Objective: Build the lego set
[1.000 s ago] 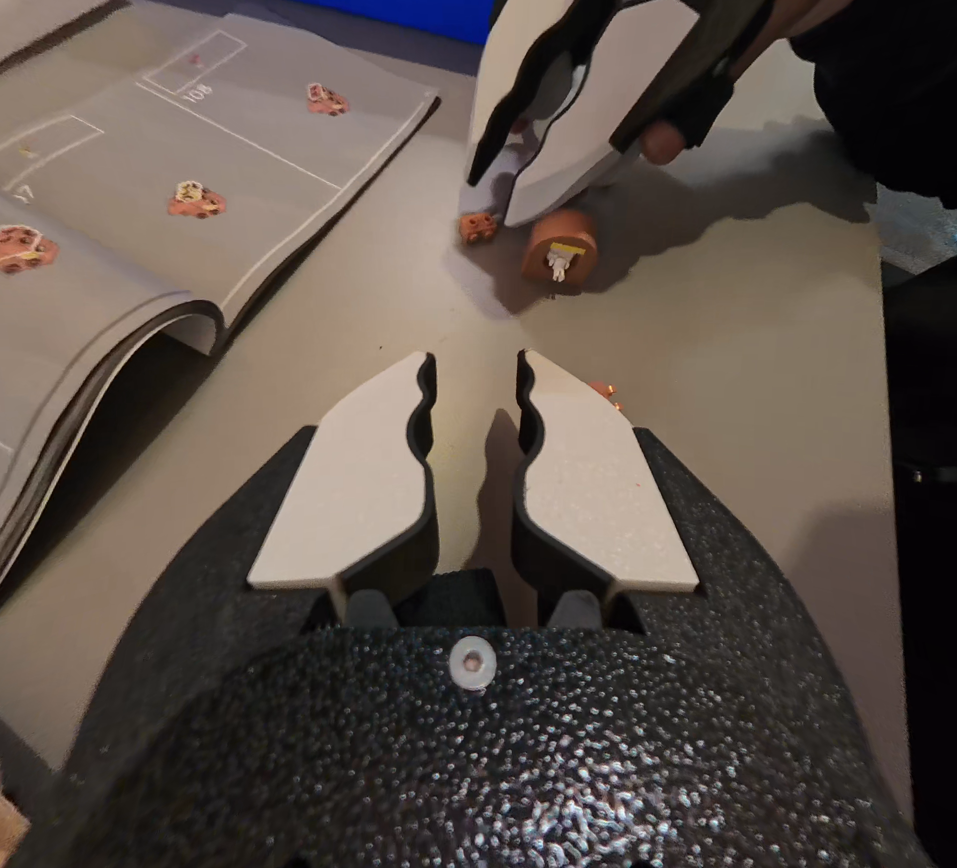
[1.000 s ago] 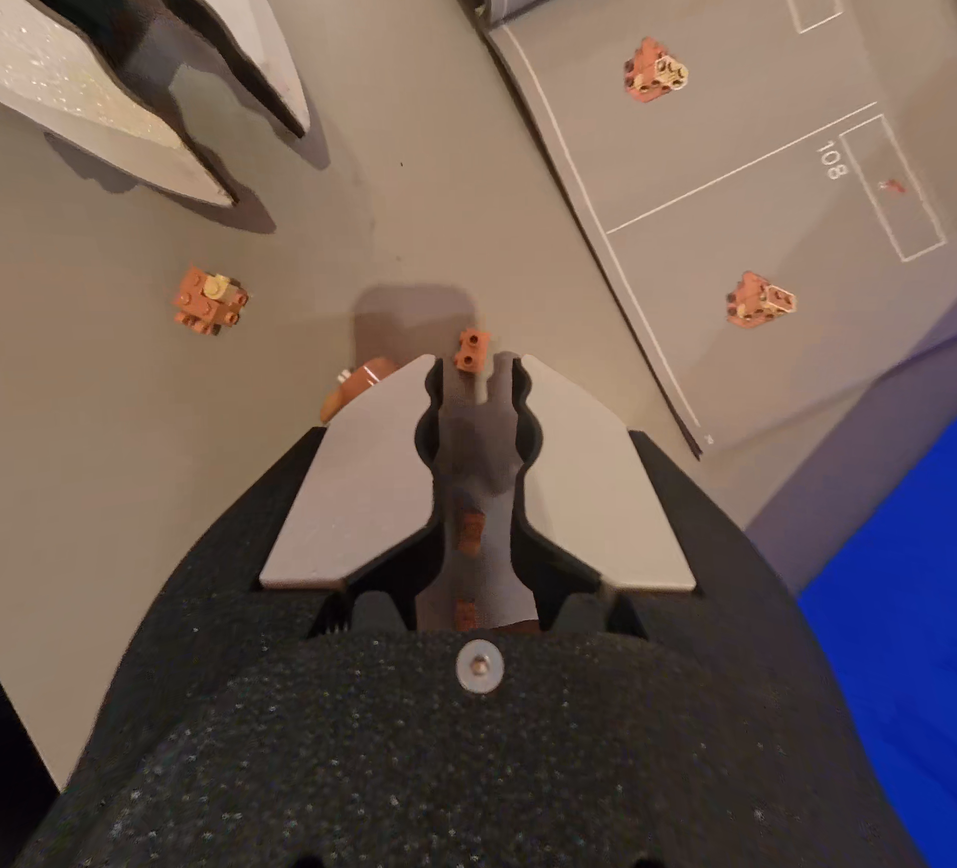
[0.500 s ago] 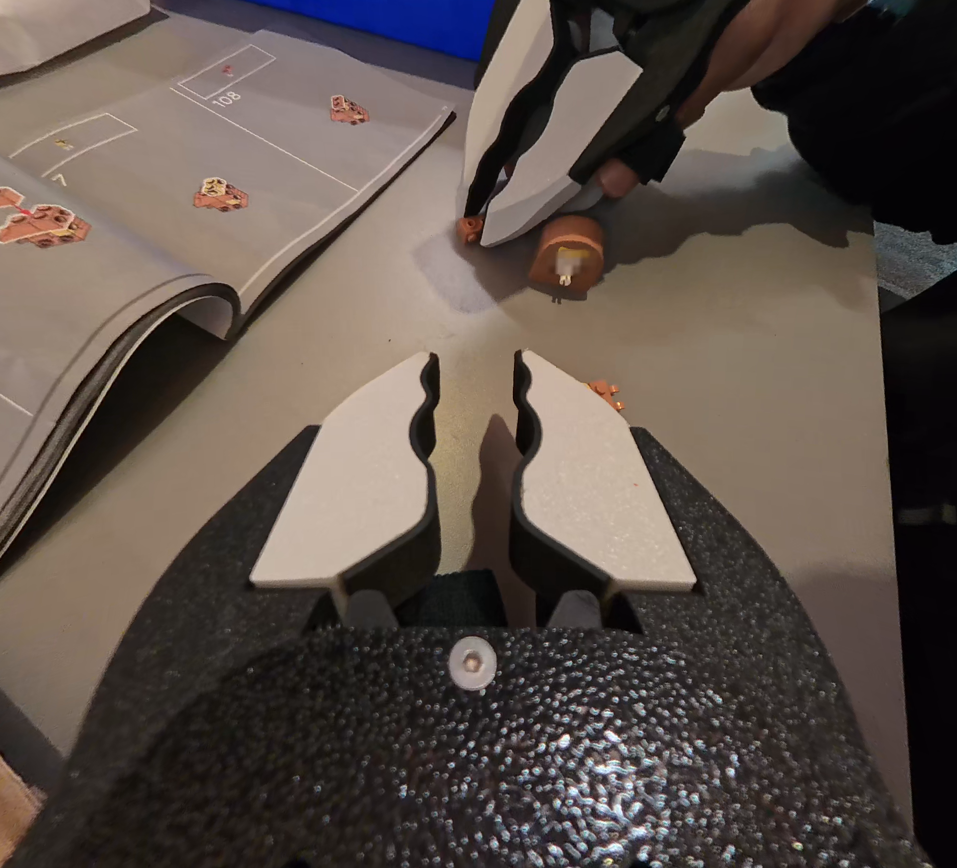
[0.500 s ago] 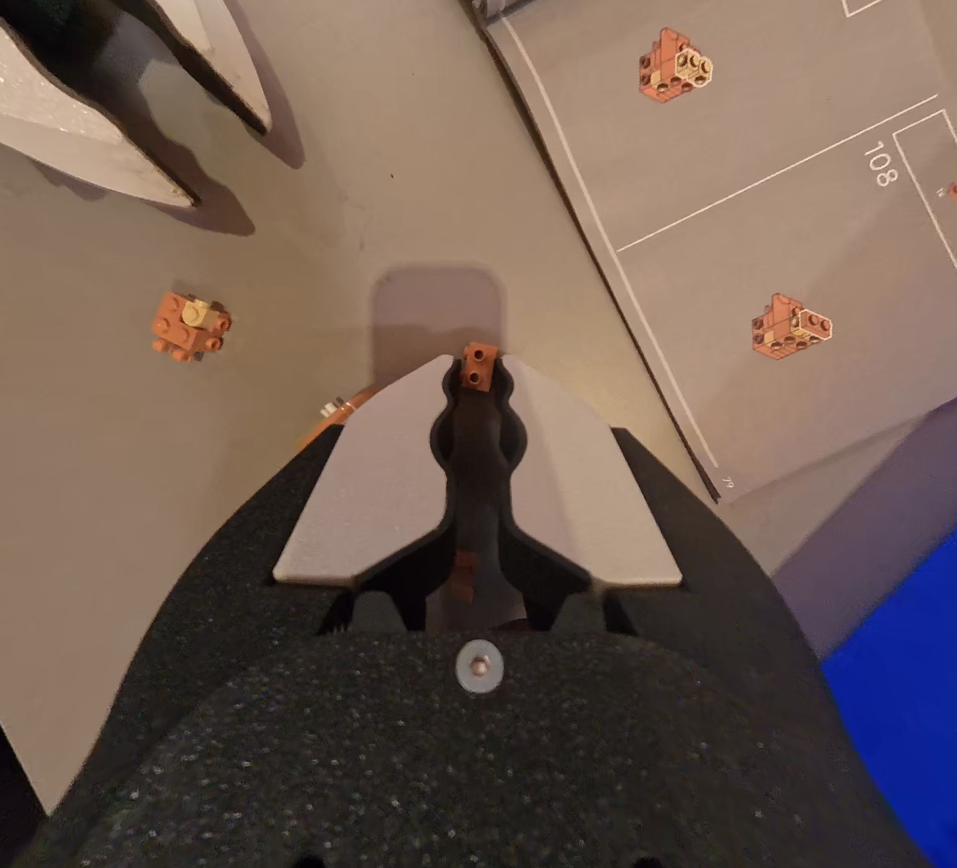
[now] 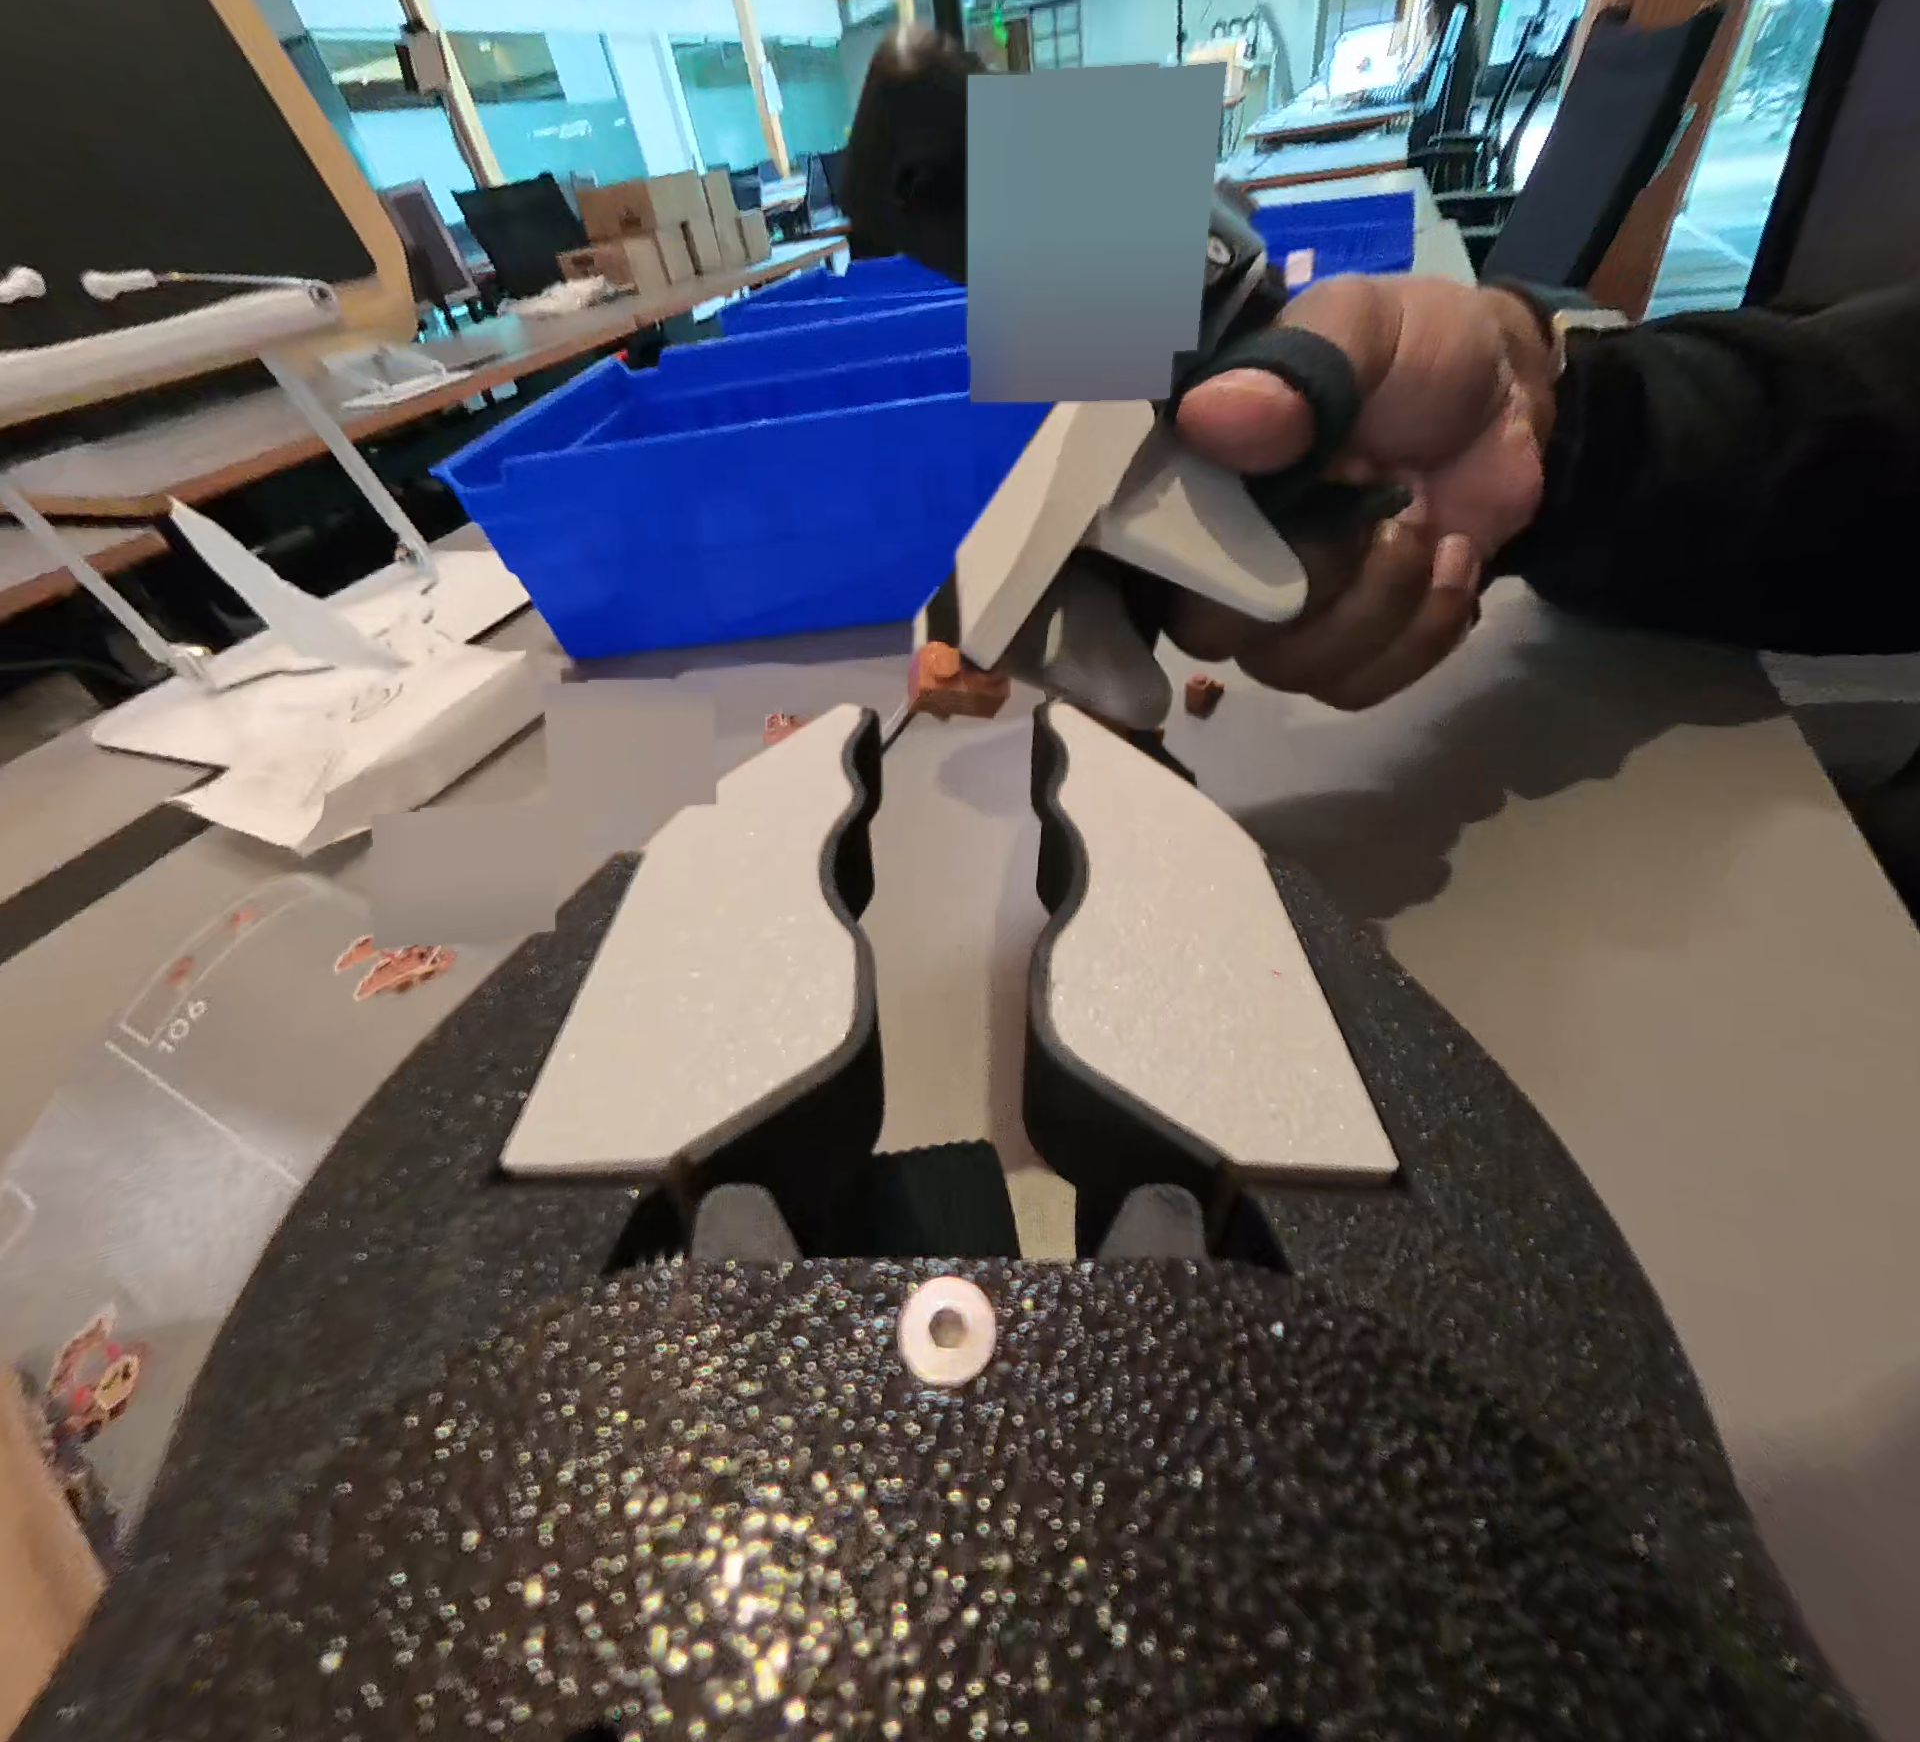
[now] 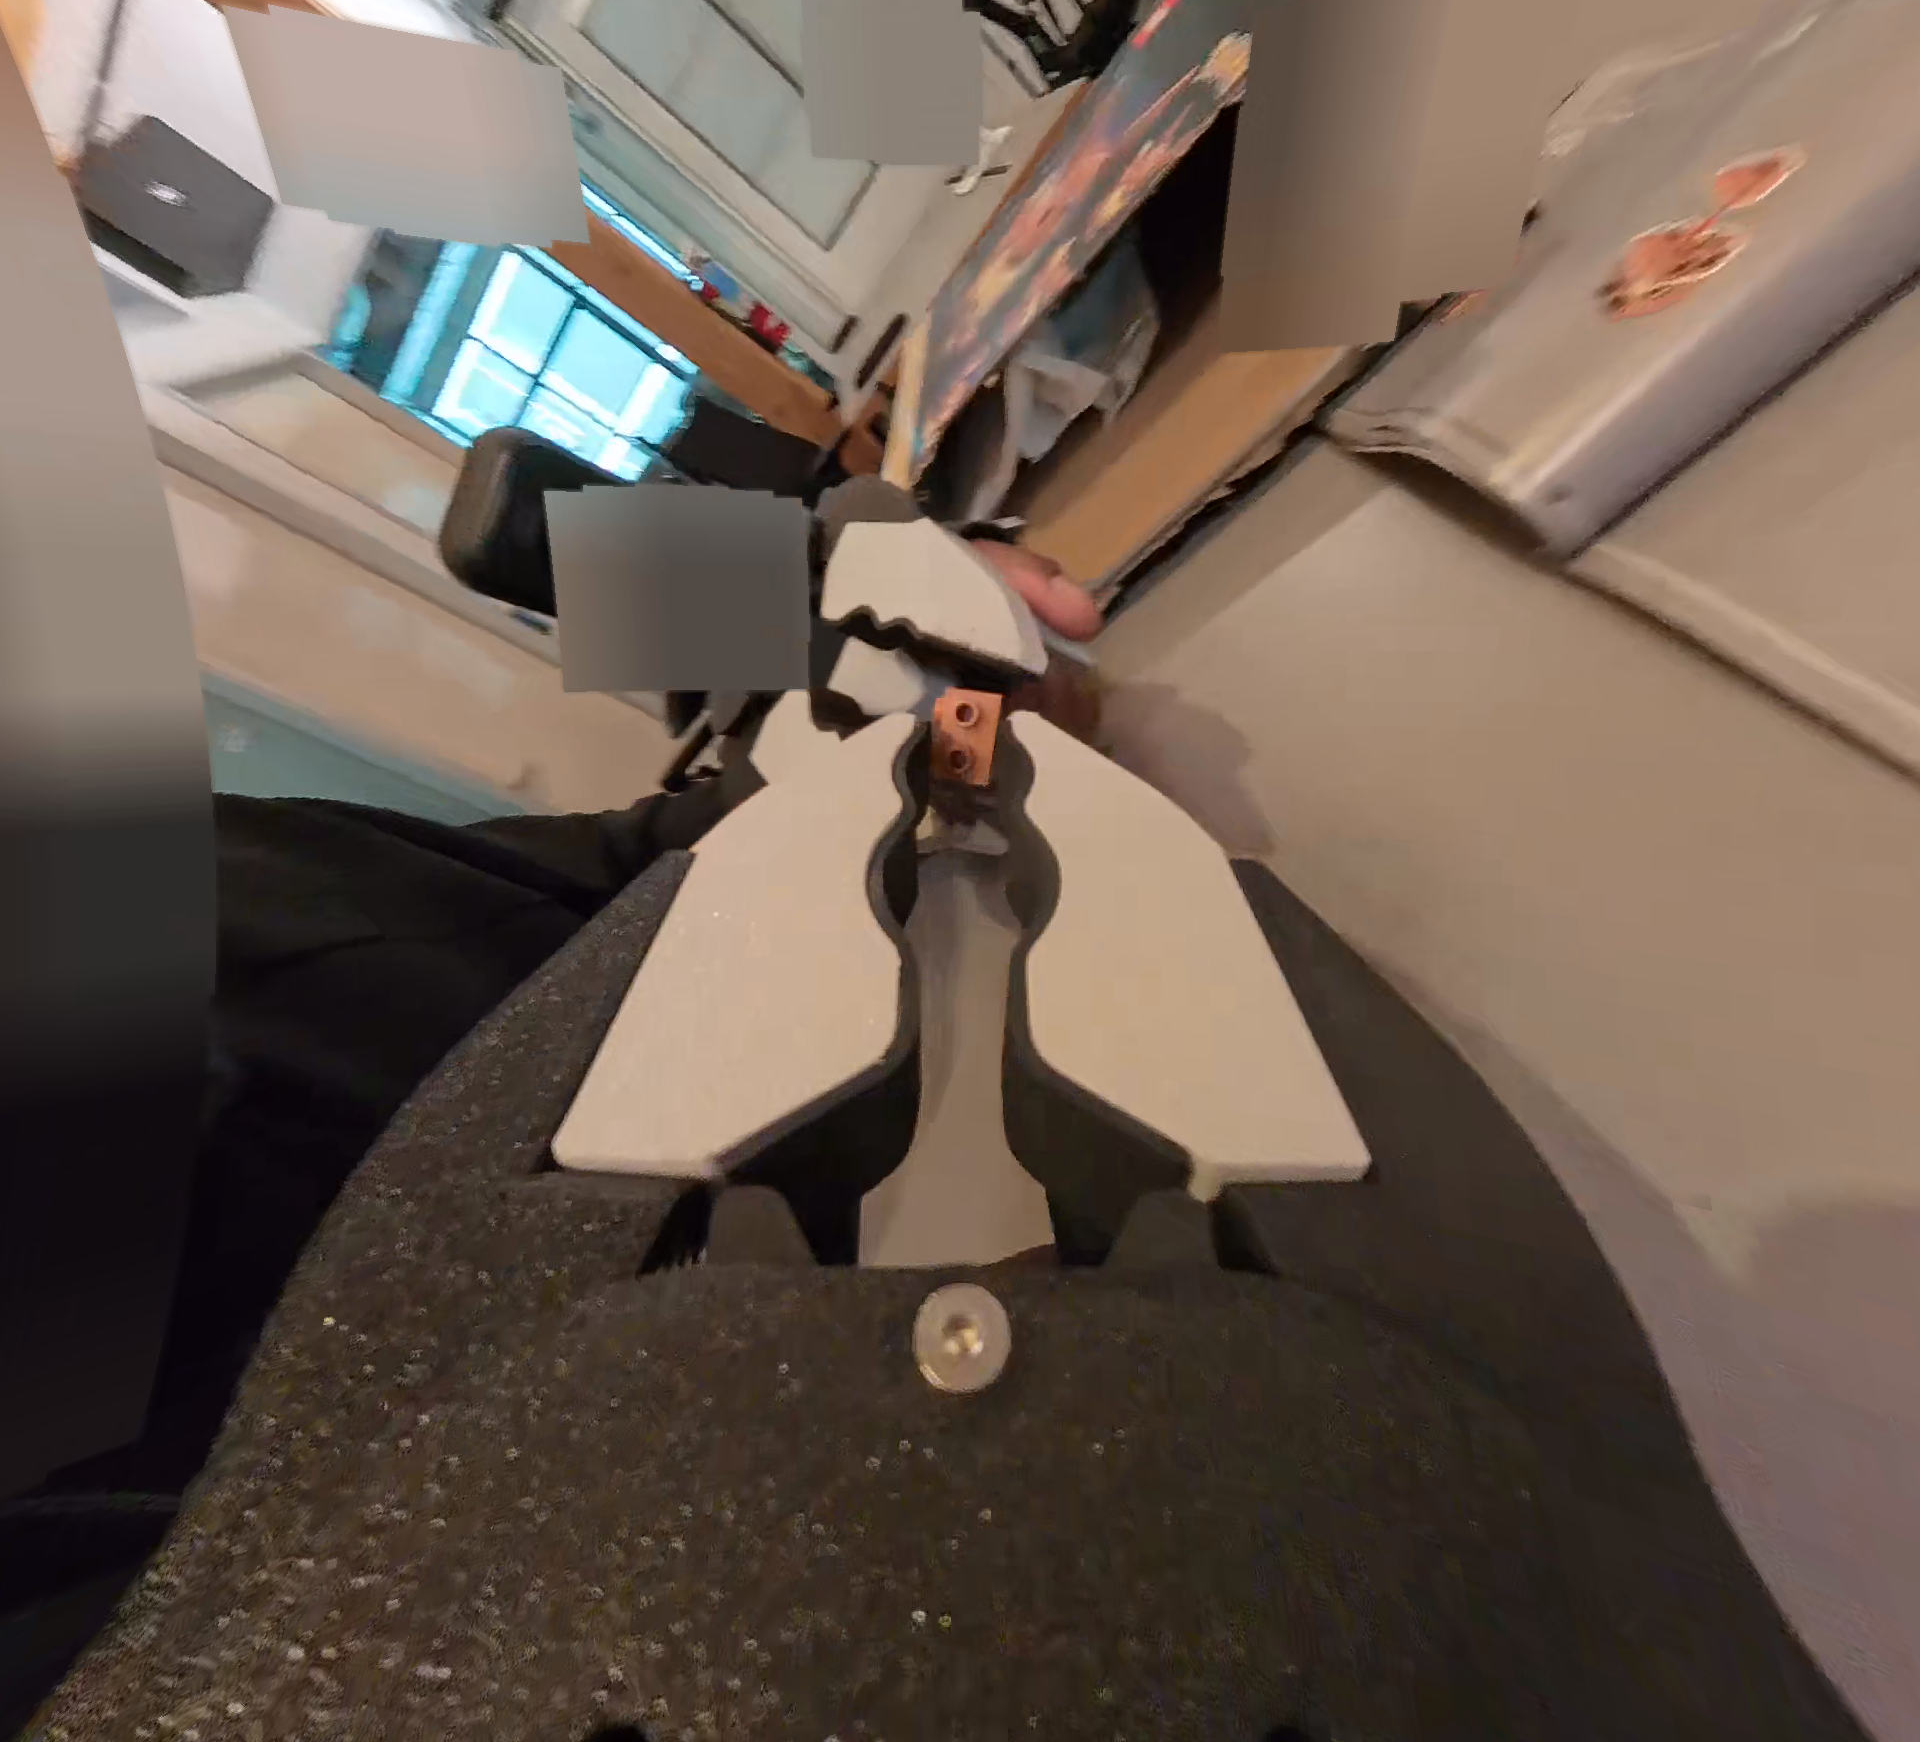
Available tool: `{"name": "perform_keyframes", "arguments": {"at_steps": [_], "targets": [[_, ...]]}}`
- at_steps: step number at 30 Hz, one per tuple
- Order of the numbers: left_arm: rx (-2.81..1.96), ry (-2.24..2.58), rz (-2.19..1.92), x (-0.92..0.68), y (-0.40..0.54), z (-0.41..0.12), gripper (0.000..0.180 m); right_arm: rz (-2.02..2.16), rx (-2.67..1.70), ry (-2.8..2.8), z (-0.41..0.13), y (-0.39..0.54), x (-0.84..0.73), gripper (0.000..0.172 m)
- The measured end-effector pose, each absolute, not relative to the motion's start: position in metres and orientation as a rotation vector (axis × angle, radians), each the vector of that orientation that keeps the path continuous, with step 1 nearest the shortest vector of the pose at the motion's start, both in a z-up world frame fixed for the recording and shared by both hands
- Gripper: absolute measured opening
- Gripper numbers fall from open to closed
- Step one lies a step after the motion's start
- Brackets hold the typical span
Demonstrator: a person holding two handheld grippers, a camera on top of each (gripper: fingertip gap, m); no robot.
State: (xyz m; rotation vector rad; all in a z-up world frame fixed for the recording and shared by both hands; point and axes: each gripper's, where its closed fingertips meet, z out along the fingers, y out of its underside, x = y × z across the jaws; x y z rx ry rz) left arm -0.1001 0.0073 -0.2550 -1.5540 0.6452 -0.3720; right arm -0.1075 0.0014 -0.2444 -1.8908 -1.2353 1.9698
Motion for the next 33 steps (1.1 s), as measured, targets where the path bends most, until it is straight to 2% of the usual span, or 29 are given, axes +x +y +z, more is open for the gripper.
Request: {"name": "perform_keyframes", "arguments": {"at_steps": [6,16,20,24,28,33], "targets": [[-1.470,0.638,-0.420,-0.097,0.001,-0.242,0.023,2.111,-1.868,-1.168,-0.239,-0.006,-0.106,0.011],[-1.442,0.713,-0.275,-0.096,-0.001,-0.244,0.016,2.189,-1.855,-1.113,-0.241,-0.011,-0.109,0.011],[-1.518,0.715,-0.493,-0.091,-0.008,-0.248,0.016,1.810,-1.619,-1.444,-0.248,-0.008,-0.100,0.020],[-1.528,0.644,-0.798,-0.090,-0.019,-0.240,0.016,1.359,-1.292,-1.690,-0.255,-0.003,-0.088,0.019],[-1.591,0.559,-1.030,-0.089,-0.022,-0.247,0.016,1.185,-1.003,-1.762,-0.250,-0.017,-0.083,0.015],[-1.630,0.591,-1.092,-0.083,-0.027,-0.254,0.016,1.135,-0.896,-1.778,-0.252,-0.028,-0.085,0.014]]}}
